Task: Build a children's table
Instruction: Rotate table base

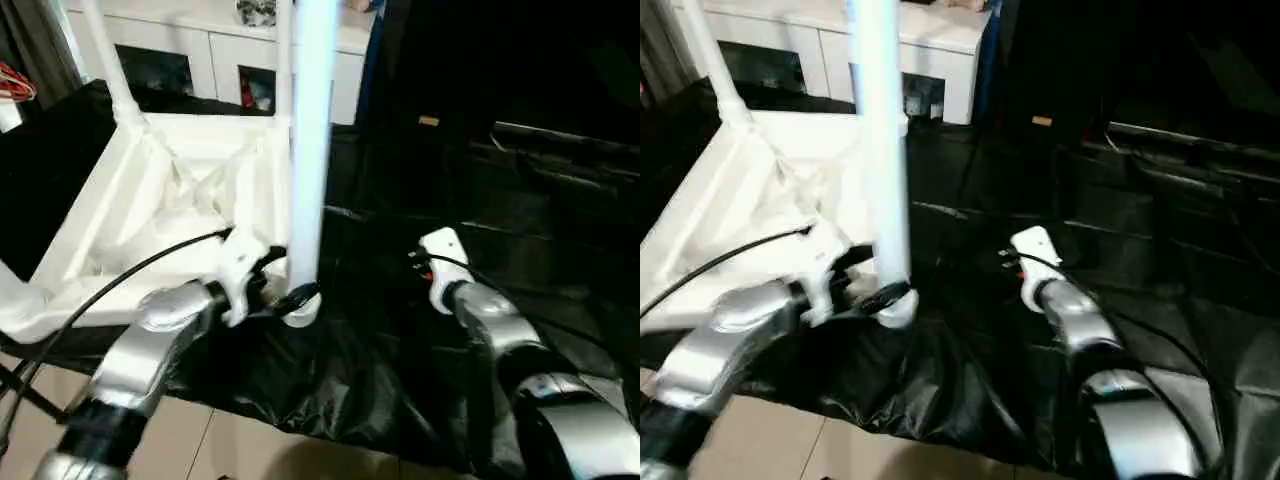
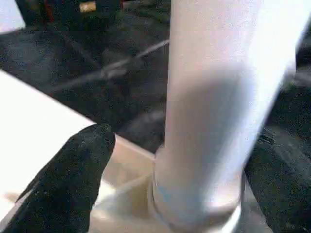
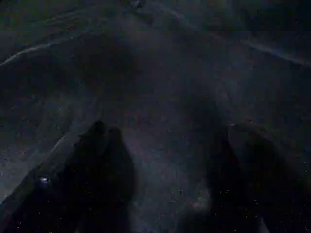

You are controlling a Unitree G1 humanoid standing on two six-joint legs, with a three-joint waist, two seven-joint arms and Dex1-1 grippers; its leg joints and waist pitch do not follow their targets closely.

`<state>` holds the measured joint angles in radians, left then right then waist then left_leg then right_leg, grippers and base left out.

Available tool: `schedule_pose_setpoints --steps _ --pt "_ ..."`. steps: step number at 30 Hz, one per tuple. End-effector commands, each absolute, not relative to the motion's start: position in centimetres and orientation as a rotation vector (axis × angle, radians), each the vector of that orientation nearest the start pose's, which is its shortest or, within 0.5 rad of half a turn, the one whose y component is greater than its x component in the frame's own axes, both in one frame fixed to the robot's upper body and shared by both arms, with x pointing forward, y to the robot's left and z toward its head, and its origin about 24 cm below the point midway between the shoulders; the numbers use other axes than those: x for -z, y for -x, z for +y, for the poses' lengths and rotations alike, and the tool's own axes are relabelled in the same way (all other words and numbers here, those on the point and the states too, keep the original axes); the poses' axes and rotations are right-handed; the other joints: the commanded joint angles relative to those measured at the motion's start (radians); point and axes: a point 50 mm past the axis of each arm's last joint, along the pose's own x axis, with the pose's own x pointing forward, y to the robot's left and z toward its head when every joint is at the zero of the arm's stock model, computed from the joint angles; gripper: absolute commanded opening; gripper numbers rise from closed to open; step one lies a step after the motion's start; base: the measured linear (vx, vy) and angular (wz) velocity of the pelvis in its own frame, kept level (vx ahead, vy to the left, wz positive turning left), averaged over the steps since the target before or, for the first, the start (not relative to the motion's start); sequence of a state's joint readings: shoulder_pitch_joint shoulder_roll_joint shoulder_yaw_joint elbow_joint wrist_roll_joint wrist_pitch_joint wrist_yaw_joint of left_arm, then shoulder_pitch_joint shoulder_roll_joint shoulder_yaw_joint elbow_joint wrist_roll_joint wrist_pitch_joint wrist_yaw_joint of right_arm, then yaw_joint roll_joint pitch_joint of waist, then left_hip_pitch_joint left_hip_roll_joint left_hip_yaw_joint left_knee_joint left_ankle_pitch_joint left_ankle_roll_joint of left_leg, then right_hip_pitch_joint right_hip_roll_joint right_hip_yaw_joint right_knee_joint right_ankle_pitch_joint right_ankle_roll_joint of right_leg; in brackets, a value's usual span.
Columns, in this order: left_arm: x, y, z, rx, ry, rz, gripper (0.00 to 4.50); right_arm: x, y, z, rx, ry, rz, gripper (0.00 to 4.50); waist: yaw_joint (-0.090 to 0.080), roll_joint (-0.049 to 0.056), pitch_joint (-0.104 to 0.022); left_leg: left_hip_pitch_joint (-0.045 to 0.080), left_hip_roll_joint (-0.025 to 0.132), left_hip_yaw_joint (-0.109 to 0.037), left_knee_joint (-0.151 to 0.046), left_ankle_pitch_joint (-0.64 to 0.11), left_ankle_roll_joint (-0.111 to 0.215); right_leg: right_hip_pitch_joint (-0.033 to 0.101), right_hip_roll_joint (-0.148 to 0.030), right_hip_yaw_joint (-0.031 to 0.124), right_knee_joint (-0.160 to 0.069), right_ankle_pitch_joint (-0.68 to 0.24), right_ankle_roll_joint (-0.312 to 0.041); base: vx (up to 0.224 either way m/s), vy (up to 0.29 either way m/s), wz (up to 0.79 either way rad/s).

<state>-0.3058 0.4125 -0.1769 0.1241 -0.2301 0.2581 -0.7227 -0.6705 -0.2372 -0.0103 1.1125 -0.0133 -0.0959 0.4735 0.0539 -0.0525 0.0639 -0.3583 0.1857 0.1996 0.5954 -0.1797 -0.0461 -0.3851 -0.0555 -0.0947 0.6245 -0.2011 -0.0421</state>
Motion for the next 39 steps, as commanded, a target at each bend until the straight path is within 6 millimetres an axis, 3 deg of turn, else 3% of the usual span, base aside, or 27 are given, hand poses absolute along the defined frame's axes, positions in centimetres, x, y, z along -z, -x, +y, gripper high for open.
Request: schedule_pose_setpoints --steps 1,3,4,5,8,9,10,12,14,16,17,18,19,20,21,23,24,26,29,31,32,33,35,36,37,38,39 --pt "-7.0 -28.5 15.7 0.907 -0.205 0.202 4.50 -1.8 -34.4 -17.0 -0.587 0.181 0.336 4.48 0.007 -0.001 -0.066 0.009 0.060 -0.029 -0.064 -0.221 0.013 0.041 -0.102 0.072 -0.082 -0.223 -0.183 0.000 0.000 0.00" --pt "-7.1 -28.2 16.3 0.925 -0.209 0.205 4.50 -2.3 -34.2 -16.6 -0.679 0.170 0.315 4.48 0.009 0.001 -0.064 0.008 0.061 -0.031 -0.065 -0.216 0.022 0.042 -0.104 0.073 -0.081 -0.232 -0.179 0.000 0.000 0.00" --pt "-7.3 -27.9 16.9 0.939 -0.221 0.206 4.50 -2.7 -34.0 -16.3 -0.753 0.166 0.299 4.48 0.010 -0.003 -0.063 0.007 0.063 -0.031 -0.065 -0.219 0.029 0.041 -0.106 0.074 -0.082 -0.252 -0.170 0.000 0.000 0.00" --pt "-7.3 -27.9 17.0 0.942 -0.226 0.206 4.50 -2.8 -33.9 -16.2 -0.772 0.165 0.296 4.48 0.009 0.000 -0.061 0.009 0.062 -0.031 -0.067 -0.223 0.028 0.037 -0.104 0.073 -0.085 -0.271 -0.168 0.000 0.000 0.00" --pt "-7.2 -27.9 17.2 0.945 -0.232 0.205 4.50 -2.9 -33.9 -16.1 -0.785 0.165 0.294 4.48 0.010 0.002 -0.058 0.014 0.064 -0.032 -0.069 -0.242 0.014 0.033 -0.103 0.073 -0.089 -0.305 -0.167 0.000 0.000 0.00" --pt "-7.2 -27.8 17.2 0.946 -0.233 0.204 4.32 -2.9 -33.9 -16.1 -0.786 0.165 0.294 4.49 0.013 0.004 -0.057 0.021 0.064 -0.030 -0.069 -0.255 0.004 0.028 -0.104 0.074 -0.092 -0.316 -0.168 0.000 0.000 0.00" --pt "-7.8 -28.0 17.8 0.941 -0.233 0.205 4.22 -3.1 -33.3 -16.1 -0.882 0.175 0.300 4.50 0.015 0.000 -0.058 0.021 0.063 -0.029 -0.068 -0.261 0.004 0.031 -0.101 0.074 -0.092 -0.316 -0.163 0.000 0.000 0.00" --pt "-8.9 -28.2 18.6 0.984 -0.247 0.220 4.15 -4.2 -32.1 -16.3 -1.054 0.176 0.301 4.50 0.021 0.006 -0.059 0.018 0.064 -0.031 -0.071 -0.242 0.013 0.037 -0.097 0.075 -0.087 -0.279 -0.152 0.000 0.000 0.00" --pt "-8.9 -28.5 18.5 1.031 -0.272 0.233 4.02 -4.8 -31.6 -16.6 -1.097 0.183 0.300 4.50 0.028 0.002 -0.059 0.017 0.065 -0.031 -0.073 -0.224 0.021 0.037 -0.095 0.074 -0.085 -0.248 -0.147 0.000 0.000 0.00" --pt "-8.7 -28.7 18.0 1.077 -0.288 0.266 3.78 -5.2 -31.6 -17.0 -1.116 0.200 0.301 4.50 0.028 0.000 -0.058 0.018 0.063 -0.028 -0.071 -0.226 0.011 0.035 -0.100 0.075 -0.090 -0.278 -0.155 0.000 0.000 0.00" --pt "-8.4 -28.9 18.0 1.092 -0.302 0.295 3.71 -5.4 -31.5 -17.0 -1.131 0.208 0.305 4.50 0.029 -0.004 -0.059 0.021 0.063 -0.027 -0.068 -0.229 0.009 0.033 -0.101 0.075 -0.091 -0.293 -0.151 0.000 0.000 0.00" --pt "-8.2 -29.0 18.0 1.102 -0.317 0.321 3.71 -5.5 -31.5 -17.0 -1.144 0.221 0.307 4.50 0.027 -0.014 -0.056 0.017 0.062 -0.028 -0.069 -0.232 0.009 0.035 -0.102 0.076 -0.093 -0.325 -0.141 0.000 0.000 0.00" --pt "-8.0 -29.1 18.0 1.107 -0.327 0.336 3.67 -5.6 -31.5 -17.0 -1.153 0.231 0.309 4.50 0.029 -0.008 -0.058 0.018 0.064 -0.030 -0.069 -0.226 0.003 0.034 -0.105 0.077 -0.091 -0.334 -0.136 0.000 0.000 0.00" --pt "-8.0 -29.0 18.1 1.127 -0.329 0.352 3.53 -5.7 -31.4 -16.9 -1.173 0.234 0.311 4.50 0.027 -0.009 -0.057 0.018 0.063 -0.030 -0.069 -0.227 0.003 0.033 -0.105 0.077 -0.093 -0.338 -0.134 0.000 0.000 0.00" --pt "-8.1 -29.0 18.1 1.149 -0.324 0.361 3.53 -6.1 -31.3 -16.9 -1.199 0.234 0.312 4.50 0.026 -0.030 -0.060 0.014 0.064 -0.031 -0.068 -0.209 0.006 0.038 -0.107 0.076 -0.089 -0.344 -0.129 0.000 0.000 0.00" --pt "-8.2 -29.0 18.1 1.163 -0.318 0.365 3.33 -6.3 -31.2 -16.8 -1.217 0.232 0.313 4.50 0.025 -0.021 -0.061 0.014 0.064 -0.030 -0.067 -0.189 0.012 0.037 -0.106 0.076 -0.087 -0.317 -0.136 0.000 0.000 0.00" --pt "-8.1 -29.0 18.3 1.179 -0.339 0.377 3.31 -6.6 -31.0 -16.5 -1.253 0.232 0.322 4.50 0.021 -0.031 -0.060 0.013 0.064 -0.030 -0.067 -0.182 0.015 0.036 -0.104 0.075 -0.087 -0.291 -0.142 0.000 0.000 0.00" --pt "-7.9 -29.2 18.5 1.183 -0.344 0.397 3.21 -6.6 -31.0 -16.3 -1.269 0.243 0.334 4.50 0.020 -0.033 -0.049 0.015 0.063 -0.030 -0.071 -0.202 0.016 0.030 -0.105 0.075 -0.091 -0.317 -0.136 0.000 0.000 0.00" --pt "-7.9 -29.7 18.5 1.168 -0.348 0.398 2.88 -6.5 -31.0 -16.1 -1.288 0.253 0.342 4.50 0.020 -0.034 -0.049 0.017 0.065 -0.032 -0.072 -0.215 0.008 0.030 -0.107 0.074 -0.092 -0.330 -0.139 0.000 0.000 0.00" --pt "-7.9 -30.1 18.7 1.154 -0.357 0.402 2.83 -6.5 -30.9 -15.8 -1.305 0.259 0.344 4.50 0.022 -0.023 -0.043 0.020 0.067 -0.034 -0.074 -0.229 -0.003 0.028 -0.108 0.076 -0.093 -0.317 -0.148 0.000 0.000 0.00" --pt "-7.8 -30.2 18.8 1.154 -0.363 0.408 2.72 -6.5 -30.9 -15.7 -1.309 0.262 0.344 4.50 0.023 -0.022 -0.042 0.020 0.065 -0.034 -0.075 -0.230 -0.003 0.028 -0.106 0.076 -0.095 -0.310 -0.149 0.000 0.000 0.00" --pt "-7.8 -30.3 18.9 1.155 -0.370 0.413 2.72 -6.5 -30.8 -15.6 -1.311 0.265 0.345 4.50 0.024 -0.028 -0.044 0.020 0.066 -0.034 -0.075 -0.228 -0.004 0.030 -0.106 0.076 -0.091 -0.290 -0.152 0.000 0.000 0.00" --pt "-7.7 -30.5 19.1 1.155 -0.381 0.420 2.48 -6.6 -30.7 -15.5 -1.318 0.271 0.349 4.50 0.027 -0.027 -0.042 0.019 0.066 -0.033 -0.075 -0.214 0.000 0.032 -0.107 0.077 -0.088 -0.267 -0.159 0.000 0.000 0.00" --pt "-7.7 -30.6 19.1 1.155 -0.381 0.422 2.48 -6.6 -30.7 -15.5 -1.321 0.274 0.351 4.50 0.031 -0.006 -0.038 0.019 0.066 -0.036 -0.077 -0.215 -0.003 0.031 -0.109 0.078 -0.087 -0.255 -0.162 0.000 0.000 0.00" --pt "-7.6 -30.8 19.2 1.152 -0.387 0.429 2.42 -6.7 -30.6 -15.5 -1.324 0.281 0.354 4.50 0.028 -0.019 -0.039 0.020 0.065 -0.033 -0.076 -0.219 -0.002 0.032 -0.106 0.077 -0.089 -0.248 -0.163 0.000 0.000 0.00" --pt "-7.6 -31.1 19.4 1.147 -0.390 0.442 2.27 -6.7 -30.6 -15.4 -1.331 0.289 0.355 4.50 0.031 -0.006 -0.036 0.020 0.064 -0.034 -0.076 -0.222 0.000 0.032 -0.108 0.077 -0.091 -0.257 -0.166 0.000 0.000 0.00" --pt "-7.6 -31.2 19.5 1.145 -0.391 0.444 2.15 -6.8 -30.5 -15.4 -1.332 0.289 0.354 4.50 0.031 -0.006 -0.036 0.020 0.064 -0.034 -0.076 -0.222 0.000 0.032 -0.108 0.077 -0.091 -0.257 -0.166 0.000 0.000 0.00"
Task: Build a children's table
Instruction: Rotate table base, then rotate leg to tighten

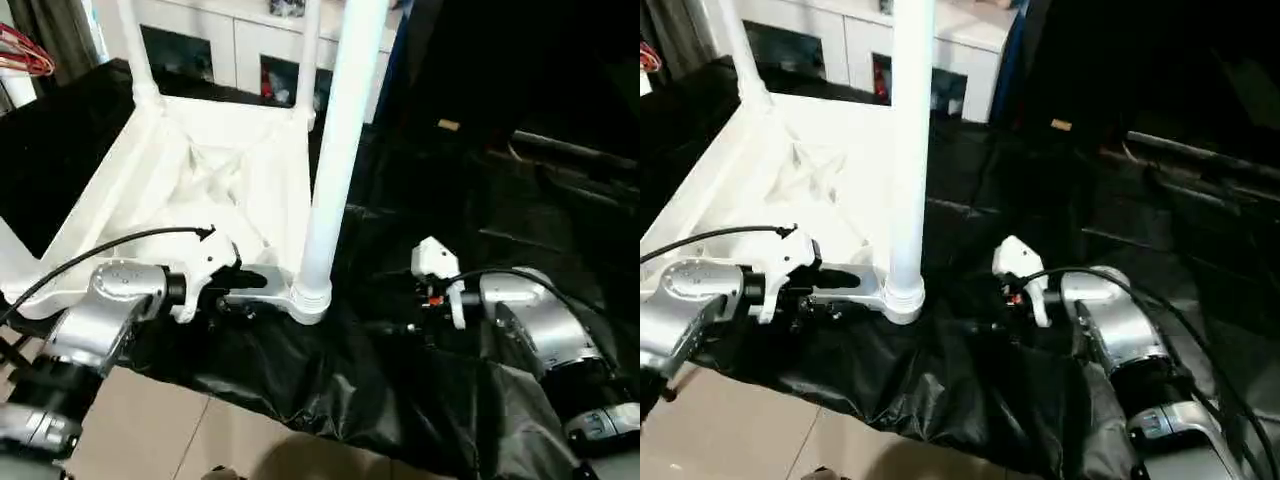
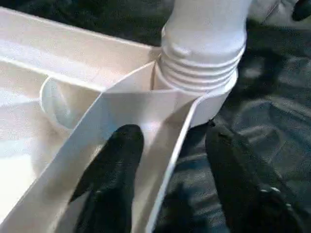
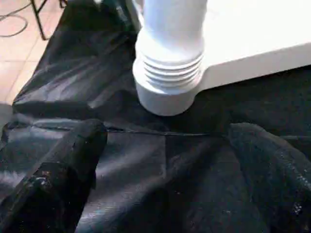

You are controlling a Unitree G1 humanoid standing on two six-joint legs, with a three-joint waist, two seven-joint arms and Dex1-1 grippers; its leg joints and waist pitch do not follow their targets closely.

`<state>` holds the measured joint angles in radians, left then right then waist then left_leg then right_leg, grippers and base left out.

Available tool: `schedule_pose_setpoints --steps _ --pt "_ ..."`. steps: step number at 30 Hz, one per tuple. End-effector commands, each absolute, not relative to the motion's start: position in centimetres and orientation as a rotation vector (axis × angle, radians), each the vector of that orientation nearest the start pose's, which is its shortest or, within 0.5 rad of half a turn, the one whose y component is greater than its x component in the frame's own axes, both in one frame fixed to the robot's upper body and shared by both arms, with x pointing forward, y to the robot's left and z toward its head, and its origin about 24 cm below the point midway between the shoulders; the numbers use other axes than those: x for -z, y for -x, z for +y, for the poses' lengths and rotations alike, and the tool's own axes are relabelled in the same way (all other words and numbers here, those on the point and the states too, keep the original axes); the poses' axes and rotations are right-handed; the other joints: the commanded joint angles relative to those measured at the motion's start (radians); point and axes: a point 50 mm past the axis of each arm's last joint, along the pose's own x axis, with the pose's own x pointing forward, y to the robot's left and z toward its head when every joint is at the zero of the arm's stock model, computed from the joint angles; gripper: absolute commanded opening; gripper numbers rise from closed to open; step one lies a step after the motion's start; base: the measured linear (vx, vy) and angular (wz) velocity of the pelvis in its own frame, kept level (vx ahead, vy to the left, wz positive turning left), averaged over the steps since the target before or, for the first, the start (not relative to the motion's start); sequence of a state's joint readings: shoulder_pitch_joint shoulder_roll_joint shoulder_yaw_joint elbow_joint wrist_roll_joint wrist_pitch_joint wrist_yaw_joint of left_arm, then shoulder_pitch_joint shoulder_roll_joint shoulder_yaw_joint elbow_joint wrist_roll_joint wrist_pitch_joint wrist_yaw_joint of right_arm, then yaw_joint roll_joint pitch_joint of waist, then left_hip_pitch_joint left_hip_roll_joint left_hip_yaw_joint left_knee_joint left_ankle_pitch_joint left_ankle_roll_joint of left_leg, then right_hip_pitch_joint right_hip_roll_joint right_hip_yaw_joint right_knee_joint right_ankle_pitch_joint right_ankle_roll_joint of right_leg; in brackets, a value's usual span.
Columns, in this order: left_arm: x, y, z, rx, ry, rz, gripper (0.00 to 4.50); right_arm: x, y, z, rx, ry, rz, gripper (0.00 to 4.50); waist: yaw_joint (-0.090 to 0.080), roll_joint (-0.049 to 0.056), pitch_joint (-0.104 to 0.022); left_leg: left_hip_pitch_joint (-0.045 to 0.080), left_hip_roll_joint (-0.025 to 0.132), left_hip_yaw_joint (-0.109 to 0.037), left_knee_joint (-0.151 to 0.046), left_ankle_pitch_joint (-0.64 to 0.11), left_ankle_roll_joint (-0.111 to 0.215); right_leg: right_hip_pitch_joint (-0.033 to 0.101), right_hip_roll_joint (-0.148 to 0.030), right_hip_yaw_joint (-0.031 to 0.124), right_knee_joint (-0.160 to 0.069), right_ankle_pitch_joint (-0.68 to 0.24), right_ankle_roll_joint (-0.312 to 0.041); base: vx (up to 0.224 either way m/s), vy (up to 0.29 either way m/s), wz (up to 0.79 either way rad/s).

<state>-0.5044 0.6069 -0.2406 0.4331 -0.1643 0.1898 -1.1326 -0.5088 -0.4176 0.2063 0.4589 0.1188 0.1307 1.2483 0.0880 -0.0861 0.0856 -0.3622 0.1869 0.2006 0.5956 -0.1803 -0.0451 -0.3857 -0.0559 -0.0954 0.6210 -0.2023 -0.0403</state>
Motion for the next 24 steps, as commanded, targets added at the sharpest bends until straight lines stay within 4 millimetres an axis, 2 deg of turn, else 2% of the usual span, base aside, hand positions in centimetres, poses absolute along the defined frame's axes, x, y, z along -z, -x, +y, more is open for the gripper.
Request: schedule_pose_setpoints --steps 1,5,6,8,10,12,14,15,16,17,18,19,21,24 --pt "-7.54 -31.29 19.58 1.144 -0.399 0.451 2.15 -6.81 -30.54 -15.36 -1.332 0.291 0.353 4.50 -0.004 0.028 -0.059 0.024 0.065 -0.036 -0.077 -0.222 -0.004 0.035 -0.108 0.078 -0.087 -0.245 -0.172 0.000 0.000 0.00" --pt "-7.34 -31.58 19.92 1.154 -0.438 0.484 1.88 -6.82 -30.46 -15.30 -1.333 0.300 0.353 4.50 -0.004 0.029 -0.055 0.021 0.063 -0.035 -0.076 -0.212 0.004 0.037 -0.109 0.078 -0.087 -0.252 -0.182 0.000 0.000 0.00" --pt "-7.33 -31.62 19.96 1.160 -0.439 0.490 1.76 -6.81 -30.42 -15.30 -1.333 0.300 0.353 4.50 -0.001 0.045 -0.055 0.022 0.064 -0.037 -0.075 -0.214 0.001 0.037 -0.111 0.078 -0.086 -0.252 -0.184 0.000 0.000 0.00" --pt "-7.34 -31.69 20.03 1.171 -0.443 0.501 1.63 -6.81 -30.34 -15.32 -1.331 0.300 0.353 4.50 -0.003 0.041 -0.055 0.021 0.066 -0.036 -0.076 -0.216 -0.002 0.039 -0.110 0.078 -0.084 -0.233 -0.193 0.000 0.000 0.00" --pt "-7.33 -31.70 20.20 1.196 -0.451 0.526 1.44 -6.76 -30.16 -15.38 -1.329 0.300 0.356 4.50 -0.001 0.047 -0.052 0.022 0.065 -0.035 -0.076 -0.221 0.001 0.039 -0.110 0.079 -0.087 -0.239 -0.198 0.000 0.000 0.00" --pt "-7.30 -31.67 20.28 1.216 -0.448 0.540 1.25 -6.73 -30.06 -15.43 -1.326 0.302 0.359 4.50 -0.001 0.046 -0.053 0.021 0.065 -0.035 -0.076 -0.215 0.002 0.041 -0.112 0.079 -0.086 -0.237 -0.198 0.000 0.000 0.00" --pt "-7.35 -31.70 20.36 1.225 -0.449 0.546 1.17 -6.71 -29.98 -15.49 -1.323 0.305 0.360 4.50 0.000 0.057 -0.053 0.022 0.067 -0.037 -0.076 -0.218 0.000 0.039 -0.112 0.077 -0.085 -0.233 -0.207 0.000 0.000 0.00" --pt "-7.41 -31.75 20.38 1.225 -0.450 0.545 0.99 -6.71 -29.97 -15.50 -1.321 0.305 0.360 4.50 -0.002 0.054 -0.052 0.022 0.066 -0.036 -0.077 -0.226 -0.002 0.040 -0.111 0.077 -0.086 -0.235 -0.208 0.000 0.000 0.00" --pt "-7.54 -31.85 20.38 1.228 -0.444 0.542 0.99 -6.71 -29.93 -15.52 -1.320 0.304 0.361 4.50 -0.001 0.058 -0.053 0.022 0.067 -0.037 -0.076 -0.225 -0.002 0.041 -0.112 0.077 -0.084 -0.229 -0.214 0.000 0.000 0.00" --pt "-7.56 -31.85 20.38 1.230 -0.443 0.542 0.93 -6.71 -29.92 -15.52 -1.320 0.304 0.361 4.50 -0.002 0.056 -0.053 0.022 0.066 -0.035 -0.076 -0.225 -0.001 0.040 -0.111 0.077 -0.085 -0.227 -0.215 0.000 0.000 0.00" --pt "-7.67 -31.87 20.34 1.245 -0.431 0.547 0.88 -6.66 -29.86 -15.54 -1.316 0.303 0.362 4.50 0.000 0.060 -0.053 0.021 0.066 -0.036 -0.076 -0.221 0.000 0.042 -0.112 0.078 -0.085 -0.222 -0.218 0.000 0.000 0.00" --pt "-7.67 -31.83 20.31 1.253 -0.422 0.552 0.65 -6.63 -29.84 -15.54 -1.315 0.303 0.362 4.50 0.000 0.059 -0.054 0.021 0.066 -0.035 -0.075 -0.216 0.001 0.042 -0.112 0.078 -0.084 -0.214 -0.221 0.000 0.000 0.00" --pt "-7.64 -31.77 20.24 1.263 -0.413 0.556 0.57 -6.60 -29.77 -15.53 -1.312 0.299 0.362 4.50 0.001 0.062 -0.054 0.021 0.067 -0.035 -0.075 -0.211 0.004 0.042 -0.114 0.078 -0.082 -0.208 -0.227 0.000 0.000 0.00" --pt "-7.68 -31.58 20.09 1.274 -0.392 0.569 0.34 -6.58 -29.64 -15.37 -1.311 0.283 0.359 4.50 0.000 0.064 -0.057 0.017 0.069 -0.035 -0.075 -0.176 0.010 0.046 -0.112 0.077 -0.074 -0.151 -0.240 0.000 0.000 0.00"
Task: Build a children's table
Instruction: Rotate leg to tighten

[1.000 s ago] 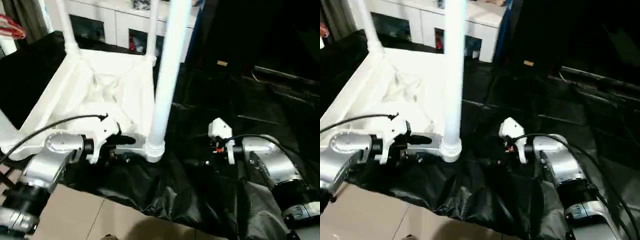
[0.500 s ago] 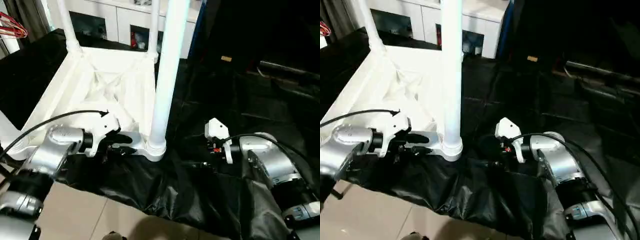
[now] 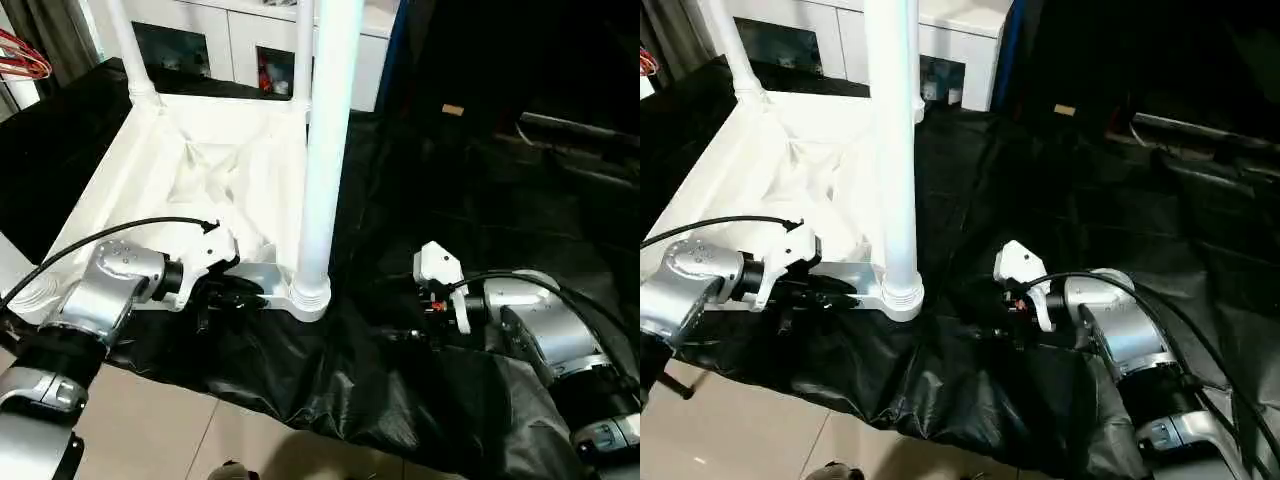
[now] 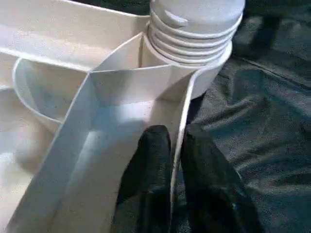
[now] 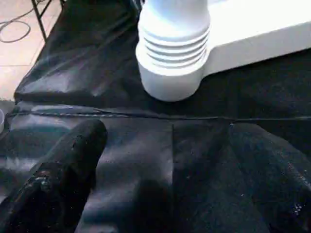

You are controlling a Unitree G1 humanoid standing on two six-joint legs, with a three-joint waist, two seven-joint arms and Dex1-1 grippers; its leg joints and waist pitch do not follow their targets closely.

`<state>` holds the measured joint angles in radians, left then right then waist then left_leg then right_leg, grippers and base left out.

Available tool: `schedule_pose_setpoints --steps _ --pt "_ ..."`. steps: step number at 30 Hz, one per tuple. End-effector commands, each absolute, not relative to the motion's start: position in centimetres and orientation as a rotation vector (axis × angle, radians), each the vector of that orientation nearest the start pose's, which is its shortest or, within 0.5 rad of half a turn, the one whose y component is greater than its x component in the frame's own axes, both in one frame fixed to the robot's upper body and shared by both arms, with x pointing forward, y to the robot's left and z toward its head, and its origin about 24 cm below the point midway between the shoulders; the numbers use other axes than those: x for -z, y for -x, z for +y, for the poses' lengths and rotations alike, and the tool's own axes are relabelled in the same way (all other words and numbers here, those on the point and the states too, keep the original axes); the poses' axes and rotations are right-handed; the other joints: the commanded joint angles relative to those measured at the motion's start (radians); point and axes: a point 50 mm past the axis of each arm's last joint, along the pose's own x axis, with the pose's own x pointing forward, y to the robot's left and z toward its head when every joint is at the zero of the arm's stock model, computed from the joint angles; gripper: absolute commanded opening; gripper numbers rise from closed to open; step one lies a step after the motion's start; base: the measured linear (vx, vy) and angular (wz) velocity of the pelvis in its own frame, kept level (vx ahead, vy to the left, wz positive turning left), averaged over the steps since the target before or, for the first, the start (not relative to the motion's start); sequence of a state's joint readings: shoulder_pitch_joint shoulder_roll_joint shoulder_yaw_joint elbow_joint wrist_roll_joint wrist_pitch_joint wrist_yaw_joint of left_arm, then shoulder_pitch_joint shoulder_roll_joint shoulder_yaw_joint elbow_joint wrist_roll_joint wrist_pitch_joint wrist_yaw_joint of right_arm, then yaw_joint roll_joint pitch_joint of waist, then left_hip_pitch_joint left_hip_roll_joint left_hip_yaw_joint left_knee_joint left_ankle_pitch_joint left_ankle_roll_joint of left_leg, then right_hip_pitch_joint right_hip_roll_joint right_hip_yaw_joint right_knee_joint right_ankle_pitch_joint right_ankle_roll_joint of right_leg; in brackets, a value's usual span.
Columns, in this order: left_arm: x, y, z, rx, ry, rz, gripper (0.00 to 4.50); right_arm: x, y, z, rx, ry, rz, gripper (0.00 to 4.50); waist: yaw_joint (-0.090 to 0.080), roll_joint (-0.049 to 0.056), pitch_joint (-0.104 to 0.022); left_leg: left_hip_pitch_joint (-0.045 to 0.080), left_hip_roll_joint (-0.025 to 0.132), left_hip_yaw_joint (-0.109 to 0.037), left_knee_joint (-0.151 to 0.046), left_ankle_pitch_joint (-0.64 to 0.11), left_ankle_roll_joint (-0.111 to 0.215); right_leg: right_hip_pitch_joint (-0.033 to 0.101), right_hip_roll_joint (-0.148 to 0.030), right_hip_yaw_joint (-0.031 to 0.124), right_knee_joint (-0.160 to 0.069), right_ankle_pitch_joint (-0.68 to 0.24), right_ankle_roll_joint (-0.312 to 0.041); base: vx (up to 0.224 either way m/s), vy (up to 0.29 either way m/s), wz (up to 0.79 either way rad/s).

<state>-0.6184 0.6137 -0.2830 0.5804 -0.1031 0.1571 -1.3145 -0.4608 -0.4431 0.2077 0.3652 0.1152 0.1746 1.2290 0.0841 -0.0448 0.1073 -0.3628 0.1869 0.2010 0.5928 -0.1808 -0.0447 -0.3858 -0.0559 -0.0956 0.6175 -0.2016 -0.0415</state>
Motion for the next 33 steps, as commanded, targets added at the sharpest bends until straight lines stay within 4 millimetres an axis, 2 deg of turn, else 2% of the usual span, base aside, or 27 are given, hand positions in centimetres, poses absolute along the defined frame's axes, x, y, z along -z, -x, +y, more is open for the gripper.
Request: schedule_pose_setpoints --steps 1,4,5,9,10,11,12,13,15,16,19,22,26,27,28,32,33 --pt "-7.7 -31.5 20.1 1.269 -0.387 0.572 0.26 -6.6 -29.7 -15.2 -1.303 0.266 0.351 4.50 0.003 0.030 -0.080 0.018 0.068 -0.036 -0.071 -0.169 0.012 0.047 -0.113 0.077 -0.068 -0.129 -0.246 0.000 0.000 0.00" --pt "-7.3 -31.4 20.0 1.260 -0.389 0.571 0.16 -6.5 -29.7 -15.1 -1.279 0.254 0.335 4.50 0.001 0.027 -0.085 0.016 0.067 -0.034 -0.068 -0.139 0.021 0.049 -0.112 0.076 -0.062 -0.060 -0.266 0.000 0.000 0.00" --pt "-7.1 -31.3 19.8 1.259 -0.389 0.574 0.12 -6.5 -29.6 -15.0 -1.276 0.248 0.331 4.50 0.002 0.031 -0.087 0.015 0.067 -0.034 -0.067 -0.134 0.022 0.051 -0.112 0.076 -0.060 -0.047 -0.270 0.000 0.000 0.00" --pt "-6.3 -31.1 17.4 1.247 -0.377 0.508 0.00 -6.0 -29.2 -14.1 -1.254 0.210 0.307 4.50 0.000 0.027 -0.091 0.014 0.069 -0.033 -0.065 -0.118 0.034 0.053 -0.113 0.075 -0.056 -0.003 -0.279 0.000 0.000 0.00" --pt "-6.1 -31.0 16.7 1.241 -0.386 0.484 0.00 -5.9 -29.2 -13.8 -1.240 0.205 0.302 4.50 0.000 0.027 -0.093 0.014 0.070 -0.033 -0.064 -0.116 0.044 0.054 -0.115 0.076 -0.059 -0.014 -0.276 0.000 0.000 0.00" --pt "-5.8 -30.9 15.9 1.240 -0.404 0.459 0.00 -5.8 -29.5 -13.3 -1.208 0.209 0.288 4.50 -0.002 0.021 -0.090 0.011 0.067 -0.032 -0.064 -0.119 0.048 0.053 -0.115 0.076 -0.064 -0.043 -0.267 0.000 0.000 0.00" --pt "-5.6 -30.8 15.5 1.241 -0.414 0.447 0.00 -5.8 -29.7 -12.9 -1.188 0.212 0.277 4.50 -0.002 0.022 -0.089 0.010 0.066 -0.033 -0.065 -0.119 0.046 0.053 -0.116 0.076 -0.066 -0.067 -0.259 0.000 0.000 0.00" --pt "-5.4 -30.7 15.1 1.253 -0.417 0.439 0.00 -5.8 -29.9 -12.7 -1.171 0.213 0.272 4.50 -0.003 0.024 -0.088 0.012 0.062 -0.032 -0.064 -0.137 0.040 0.052 -0.115 0.077 -0.074 -0.131 -0.238 0.000 0.000 0.00" --pt "-5.3 -30.3 14.5 1.274 -0.418 0.428 0.00 -5.8 -29.9 -12.2 -1.187 0.187 0.273 4.50 -0.006 0.024 -0.086 0.012 0.063 -0.033 -0.065 -0.150 0.034 0.052 -0.116 0.077 -0.079 -0.180 -0.222 0.000 0.000 0.00" --pt "-5.3 -30.2 14.3 1.280 -0.414 0.425 0.00 -5.9 -29.8 -12.0 -1.200 0.183 0.271 4.50 -0.007 0.024 -0.086 0.012 0.061 -0.033 -0.064 -0.162 0.031 0.051 -0.115 0.077 -0.084 -0.230 -0.200 0.000 0.000 0.00" --pt "-5.4 -29.9 14.3 1.285 -0.408 0.427 0.00 -5.8 -30.0 -11.8 -1.200 0.192 0.274 4.50 -0.009 0.020 -0.088 0.014 0.063 -0.032 -0.066 -0.145 0.037 0.047 -0.109 0.077 -0.079 -0.214 -0.191 0.000 0.000 0.00" --pt "-5.4 -29.8 14.7 1.276 -0.419 0.431 0.00 -5.9 -30.7 -11.9 -1.147 0.195 0.272 4.50 -0.013 0.023 -0.092 0.013 0.062 -0.032 -0.064 -0.107 0.049 0.045 -0.108 0.076 -0.069 -0.136 -0.214 0.000 0.000 0.00" --pt "-5.3 -29.7 14.7 1.268 -0.420 0.429 0.00 -6.0 -31.3 -11.9 -1.109 0.183 0.267 4.50 -0.014 0.022 -0.095 0.012 0.063 -0.031 -0.063 -0.081 0.058 0.047 -0.108 0.076 -0.061 -0.080 -0.227 0.000 0.000 0.00" --pt "-5.3 -29.7 14.7 1.267 -0.419 0.429 0.00 -6.0 -31.4 -11.9 -1.105 0.177 0.266 4.32 -0.014 0.024 -0.095 0.013 0.063 -0.031 -0.062 -0.080 0.058 0.047 -0.109 0.076 -0.060 -0.076 -0.231 0.000 0.000 0.00" --pt "-5.3 -29.6 14.6 1.266 -0.415 0.428 0.00 -5.9 -31.4 -11.8 -1.108 0.179 0.263 4.21 -0.013 0.020 -0.097 0.012 0.063 -0.030 -0.061 -0.077 0.059 0.049 -0.110 0.076 -0.060 -0.070 -0.231 0.000 0.000 0.00" --pt "-5.2 -29.4 14.6 1.267 -0.407 0.432 0.00 -5.9 -31.4 -11.6 -1.128 0.177 0.267 4.01 -0.014 0.020 -0.097 0.011 0.062 -0.030 -0.060 -0.076 0.065 0.050 -0.110 0.076 -0.060 -0.071 -0.229 0.000 0.000 0.00" --pt "-5.1 -29.4 14.6 1.266 -0.406 0.433 0.00 -5.8 -31.4 -11.6 -1.133 0.182 0.271 3.75 -0.014 0.020 -0.097 0.011 0.061 -0.029 -0.060 -0.080 0.063 0.050 -0.109 0.076 -0.061 -0.082 -0.226 0.000 0.000 0.00"
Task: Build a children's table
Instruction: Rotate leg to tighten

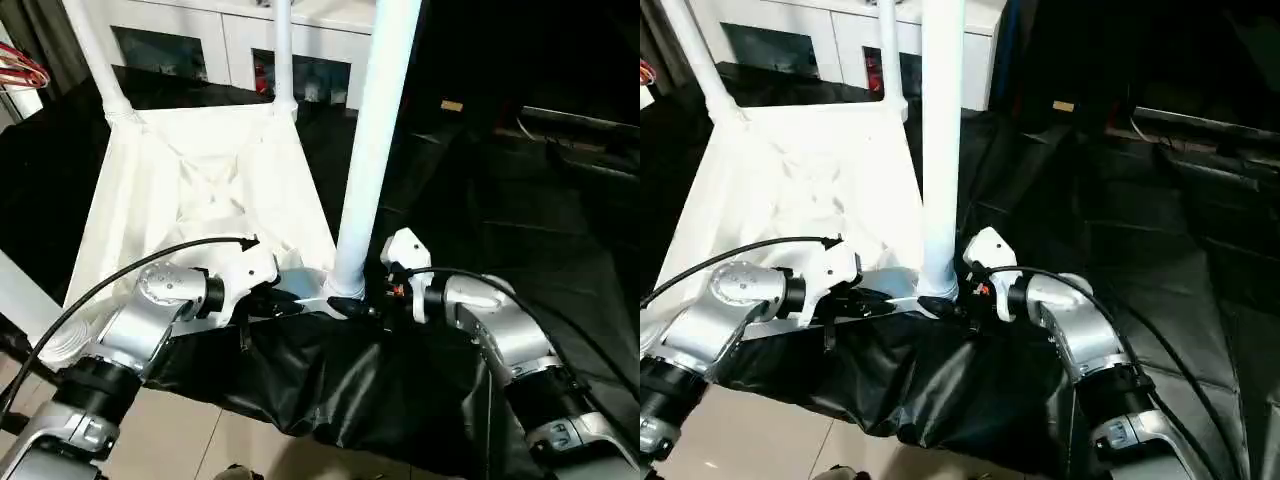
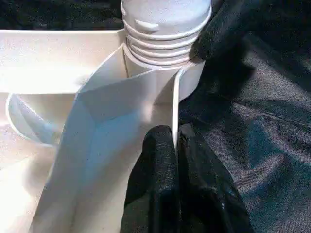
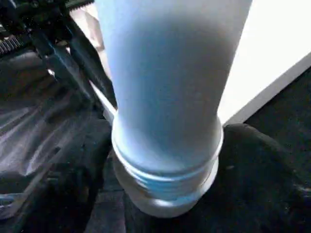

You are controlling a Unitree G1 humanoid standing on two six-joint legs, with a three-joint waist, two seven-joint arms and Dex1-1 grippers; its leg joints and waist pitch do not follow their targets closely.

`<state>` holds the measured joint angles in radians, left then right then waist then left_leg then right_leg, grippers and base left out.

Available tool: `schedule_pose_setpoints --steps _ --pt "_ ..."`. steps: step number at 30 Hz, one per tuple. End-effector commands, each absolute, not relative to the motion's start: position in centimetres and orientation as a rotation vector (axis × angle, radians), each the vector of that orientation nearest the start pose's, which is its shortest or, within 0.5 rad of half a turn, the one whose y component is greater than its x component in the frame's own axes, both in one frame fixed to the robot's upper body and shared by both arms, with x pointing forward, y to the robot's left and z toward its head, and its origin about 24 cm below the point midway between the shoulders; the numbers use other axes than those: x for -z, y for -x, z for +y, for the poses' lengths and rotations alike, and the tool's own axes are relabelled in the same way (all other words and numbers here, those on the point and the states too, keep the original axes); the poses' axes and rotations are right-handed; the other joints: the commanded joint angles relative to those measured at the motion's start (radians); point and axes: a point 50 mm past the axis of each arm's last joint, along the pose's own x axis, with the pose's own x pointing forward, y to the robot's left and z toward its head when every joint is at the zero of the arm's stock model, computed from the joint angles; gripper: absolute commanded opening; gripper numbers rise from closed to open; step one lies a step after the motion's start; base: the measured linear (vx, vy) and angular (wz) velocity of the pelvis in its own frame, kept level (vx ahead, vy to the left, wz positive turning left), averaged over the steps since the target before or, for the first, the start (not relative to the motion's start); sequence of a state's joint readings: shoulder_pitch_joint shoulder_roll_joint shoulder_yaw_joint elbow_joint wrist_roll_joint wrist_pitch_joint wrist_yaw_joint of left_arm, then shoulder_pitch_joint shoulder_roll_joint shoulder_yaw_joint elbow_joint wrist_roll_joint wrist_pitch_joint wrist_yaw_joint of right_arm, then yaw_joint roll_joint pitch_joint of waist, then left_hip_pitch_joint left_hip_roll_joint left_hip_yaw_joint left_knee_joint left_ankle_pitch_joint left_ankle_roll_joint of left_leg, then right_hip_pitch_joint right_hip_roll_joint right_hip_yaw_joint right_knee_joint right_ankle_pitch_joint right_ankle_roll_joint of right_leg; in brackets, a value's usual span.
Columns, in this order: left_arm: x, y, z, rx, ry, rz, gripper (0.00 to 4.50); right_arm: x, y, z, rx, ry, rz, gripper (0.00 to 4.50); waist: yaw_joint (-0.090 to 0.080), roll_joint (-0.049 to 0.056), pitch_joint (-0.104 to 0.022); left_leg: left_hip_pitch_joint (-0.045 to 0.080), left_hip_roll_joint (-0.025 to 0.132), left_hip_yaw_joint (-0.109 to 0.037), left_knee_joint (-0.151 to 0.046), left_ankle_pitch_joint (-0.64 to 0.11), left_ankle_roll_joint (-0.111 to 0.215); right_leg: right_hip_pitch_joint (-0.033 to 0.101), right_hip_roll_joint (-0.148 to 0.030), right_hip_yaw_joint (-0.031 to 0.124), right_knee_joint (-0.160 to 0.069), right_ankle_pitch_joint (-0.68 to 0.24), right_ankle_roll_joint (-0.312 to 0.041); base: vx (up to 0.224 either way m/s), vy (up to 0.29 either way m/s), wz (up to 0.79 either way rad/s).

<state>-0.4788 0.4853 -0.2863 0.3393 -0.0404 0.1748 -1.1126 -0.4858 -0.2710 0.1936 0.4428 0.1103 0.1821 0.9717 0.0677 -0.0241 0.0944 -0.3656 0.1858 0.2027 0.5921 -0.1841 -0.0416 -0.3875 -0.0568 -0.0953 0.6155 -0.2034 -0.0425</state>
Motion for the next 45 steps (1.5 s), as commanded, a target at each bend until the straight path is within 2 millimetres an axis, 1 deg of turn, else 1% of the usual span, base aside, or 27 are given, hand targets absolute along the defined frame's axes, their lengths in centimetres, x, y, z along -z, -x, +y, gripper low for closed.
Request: schedule_pose_setpoints --steps 1,2,5,6,11,18,20,22,24,25,26,27,29,31,32,33,34,35,36,37,39,40,41,42,43,44,45 --pt "-5.1 -29.4 14.6 1.265 -0.406 0.434 0.00 -5.8 -31.4 -11.5 -1.139 0.183 0.274 3.75 0.003 0.000 -0.083 0.014 0.062 -0.031 -0.060 -0.081 0.058 0.051 -0.108 0.076 -0.061 -0.091 -0.222 0.000 0.000 0.00" --pt "-5.1 -29.4 14.7 1.264 -0.406 0.434 0.00 -5.7 -31.4 -11.5 -1.147 0.190 0.274 3.75 0.002 -0.002 -0.085 0.014 0.062 -0.031 -0.059 -0.081 0.058 0.052 -0.108 0.076 -0.061 -0.094 -0.221 0.000 0.000 0.00" --pt "-5.2 -29.4 14.8 1.262 -0.405 0.436 0.00 -5.6 -31.5 -11.3 -1.148 0.186 0.274 3.33 0.002 -0.004 -0.086 0.013 0.062 -0.031 -0.059 -0.076 0.058 0.052 -0.110 0.075 -0.059 -0.099 -0.217 0.000 0.000 0.00" --pt "-5.2 -29.4 14.8 1.261 -0.404 0.436 0.00 -5.6 -31.5 -11.3 -1.147 0.183 0.274 3.33 0.001 -0.004 -0.086 0.013 0.062 -0.031 -0.059 -0.075 0.058 0.052 -0.109 0.075 -0.060 -0.100 -0.218 0.000 0.000 0.00" --pt "-5.2 -29.3 15.0 1.259 -0.402 0.440 0.00 -5.6 -31.5 -11.1 -1.158 0.173 0.271 2.91 -0.002 -0.007 -0.088 0.011 0.061 -0.031 -0.057 -0.058 0.067 0.053 -0.108 0.075 -0.055 -0.076 -0.221 0.000 0.000 0.00" --pt "-5.3 -29.4 15.1 1.241 -0.392 0.437 0.00 -5.5 -31.3 -10.9 -1.178 0.150 0.271 2.77 -0.004 -0.006 -0.088 0.013 0.061 -0.030 -0.056 -0.057 0.072 0.053 -0.107 0.075 -0.055 -0.065 -0.225 0.000 0.000 0.00" --pt "-5.3 -30.2 14.4 1.160 -0.393 0.419 0.00 -4.8 -31.3 -10.5 -1.112 0.108 0.283 2.77 -0.004 -0.005 -0.088 0.013 0.061 -0.030 -0.056 -0.058 0.071 0.052 -0.108 0.075 -0.055 -0.063 -0.227 0.000 0.000 0.00" --pt "-5.2 -30.8 13.8 1.105 -0.395 0.408 0.00 -4.3 -31.4 -10.2 -1.047 0.084 0.284 2.75 -0.004 -0.005 -0.084 0.015 0.061 -0.030 -0.058 -0.079 0.058 0.050 -0.108 0.076 -0.062 -0.105 -0.221 0.000 0.000 0.00" --pt "-5.3 -31.5 12.6 1.045 -0.406 0.390 0.00 -3.8 -31.6 -9.4 -0.924 0.020 0.281 2.75 -0.006 -0.006 -0.079 0.017 0.061 -0.031 -0.060 -0.107 0.040 0.047 -0.109 0.077 -0.072 -0.169 -0.208 0.000 0.000 0.00" --pt "-5.3 -31.8 11.8 1.028 -0.399 0.382 0.00 -3.5 -31.7 -8.8 -0.846 -0.014 0.284 2.75 -0.006 -0.001 -0.080 0.016 0.060 -0.034 -0.060 -0.128 0.024 0.049 -0.112 0.076 -0.074 -0.214 -0.195 0.000 0.000 0.00" --pt "-5.3 -31.9 11.5 1.019 -0.398 0.379 0.00 -3.3 -31.7 -8.6 -0.818 -0.022 0.286 2.75 -0.008 -0.005 -0.077 0.018 0.060 -0.033 -0.061 -0.146 0.013 0.045 -0.112 0.077 -0.080 -0.249 -0.183 0.000 0.000 0.00" --pt "-5.4 -32.0 10.9 1.005 -0.397 0.374 0.00 -3.1 -31.8 -8.3 -0.771 -0.034 0.291 2.75 -0.008 -0.002 -0.078 0.018 0.059 -0.035 -0.061 -0.153 0.008 0.047 -0.113 0.076 -0.081 -0.266 -0.179 0.000 0.000 0.00" --pt "-5.5 -32.3 9.1 0.985 -0.396 0.362 0.00 -2.4 -31.9 -7.2 -0.662 -0.043 0.312 2.75 -0.011 0.000 -0.075 0.024 0.057 -0.035 -0.063 -0.186 -0.008 0.040 -0.112 0.077 -0.091 -0.332 -0.157 0.000 0.000 0.00" --pt "-5.5 -32.6 8.2 0.964 -0.388 0.355 0.00 -2.4 -32.1 -6.3 -0.640 -0.032 0.303 2.75 -0.011 0.000 -0.077 0.024 0.058 -0.037 -0.063 -0.190 -0.013 0.043 -0.112 0.077 -0.091 -0.326 -0.155 0.000 0.000 0.00" --pt "-5.4 -32.7 7.8 0.959 -0.393 0.351 0.00 -2.7 -32.1 -5.7 -0.656 -0.036 0.288 2.75 -0.010 0.003 -0.078 0.023 0.056 -0.036 -0.063 -0.187 -0.006 0.042 -0.111 0.077 -0.091 -0.310 -0.155 0.000 0.000 0.00" --pt "-5.4 -32.7 7.8 0.959 -0.393 0.351 0.00 -2.7 -32.1 -5.7 -0.656 -0.036 0.288 2.75 -0.010 0.001 -0.079 0.022 0.056 -0.036 -0.063 -0.184 -0.003 0.043 -0.110 0.077 -0.090 -0.300 -0.153 0.000 0.000 0.00" --pt "-5.3 -32.7 7.3 0.959 -0.399 0.348 0.00 -3.4 -31.9 -4.6 -0.720 -0.041 0.248 2.75 -0.009 0.003 -0.081 0.020 0.054 -0.036 -0.062 -0.175 0.007 0.045 -0.109 0.078 -0.088 -0.280 -0.154 0.000 0.000 0.00" --pt "-5.3 -32.7 7.3 0.959 -0.399 0.348 0.00 -3.4 -31.9 -4.6 -0.720 -0.041 0.248 2.75 -0.008 0.002 -0.082 0.019 0.054 -0.036 -0.062 -0.171 0.012 0.046 -0.109 0.078 -0.087 -0.270 -0.151 0.000 0.000 0.00" --pt "-5.3 -32.8 7.3 0.959 -0.398 0.345 0.00 -3.7 -31.7 -4.3 -0.764 -0.041 0.223 3.31 -0.008 0.004 -0.083 0.018 0.054 -0.036 -0.062 -0.169 0.015 0.046 -0.109 0.078 -0.086 -0.264 -0.151 0.000 0.000 0.00" --pt "-5.4 -32.8 7.5 0.971 -0.394 0.334 0.00 -4.2 -31.5 -4.5 -0.815 -0.042 0.193 3.45 -0.007 0.005 -0.083 0.019 0.055 -0.036 -0.063 -0.171 0.018 0.045 -0.109 0.077 -0.086 -0.259 -0.152 0.000 0.000 0.00" --pt "-5.5 -32.7 8.1 0.984 -0.392 0.330 0.00 -4.5 -31.6 -5.4 -0.840 -0.026 0.181 3.51 -0.006 0.003 -0.085 0.018 0.055 -0.036 -0.061 -0.167 0.023 0.047 -0.108 0.077 -0.085 -0.242 -0.153 0.000 0.000 0.00" --pt "-5.5 -32.6 8.3 0.987 -0.392 0.327 0.00 -4.5 -31.6 -5.7 -0.844 -0.016 0.178 3.51 -0.005 0.003 -0.086 0.014 0.055 -0.036 -0.061 -0.163 0.034 0.050 -0.108 0.076 -0.083 -0.229 -0.153 0.000 0.000 0.00" --pt "-5.5 -32.6 8.7 0.991 -0.388 0.332 0.00 -4.6 -31.6 -6.2 -0.864 0.004 0.173 3.66 -0.005 0.004 -0.086 0.016 0.056 -0.036 -0.061 -0.161 0.036 0.049 -0.108 0.076 -0.083 -0.228 -0.156 0.000 0.000 0.00" --pt "-5.5 -32.6 8.7 0.991 -0.388 0.332 0.00 -4.6 -31.6 -6.2 -0.864 0.004 0.173 3.66 -0.006 0.003 -0.085 0.015 0.055 -0.036 -0.061 -0.161 0.038 0.049 -0.108 0.074 -0.084 -0.234 -0.158 0.000 0.000 0.00" --pt "-5.6 -32.4 9.4 1.024 -0.386 0.314 0.00 -4.8 -31.8 -7.6 -0.888 0.050 0.178 3.82 -0.004 0.002 -0.083 0.014 0.053 -0.036 -0.060 -0.166 0.042 0.049 -0.109 0.074 -0.088 -0.253 -0.155 0.000 0.000 0.00" --pt "-5.7 -32.2 9.8 1.046 -0.376 0.312 0.00 -5.0 -31.9 -8.2 -0.917 0.057 0.187 3.92 -0.003 0.004 -0.085 0.014 0.054 -0.037 -0.060 -0.165 0.043 0.051 -0.109 0.074 -0.086 -0.253 -0.154 0.000 0.000 0.00" --pt "-5.7 -32.0 10.0 1.061 -0.369 0.311 0.00 -5.1 -31.9 -8.6 -0.934 0.057 0.194 3.98 -0.004 0.003 -0.085 0.013 0.055 -0.036 -0.060 -0.166 0.045 0.051 -0.110 0.074 -0.086 -0.253 -0.155 0.000 0.000 0.00"
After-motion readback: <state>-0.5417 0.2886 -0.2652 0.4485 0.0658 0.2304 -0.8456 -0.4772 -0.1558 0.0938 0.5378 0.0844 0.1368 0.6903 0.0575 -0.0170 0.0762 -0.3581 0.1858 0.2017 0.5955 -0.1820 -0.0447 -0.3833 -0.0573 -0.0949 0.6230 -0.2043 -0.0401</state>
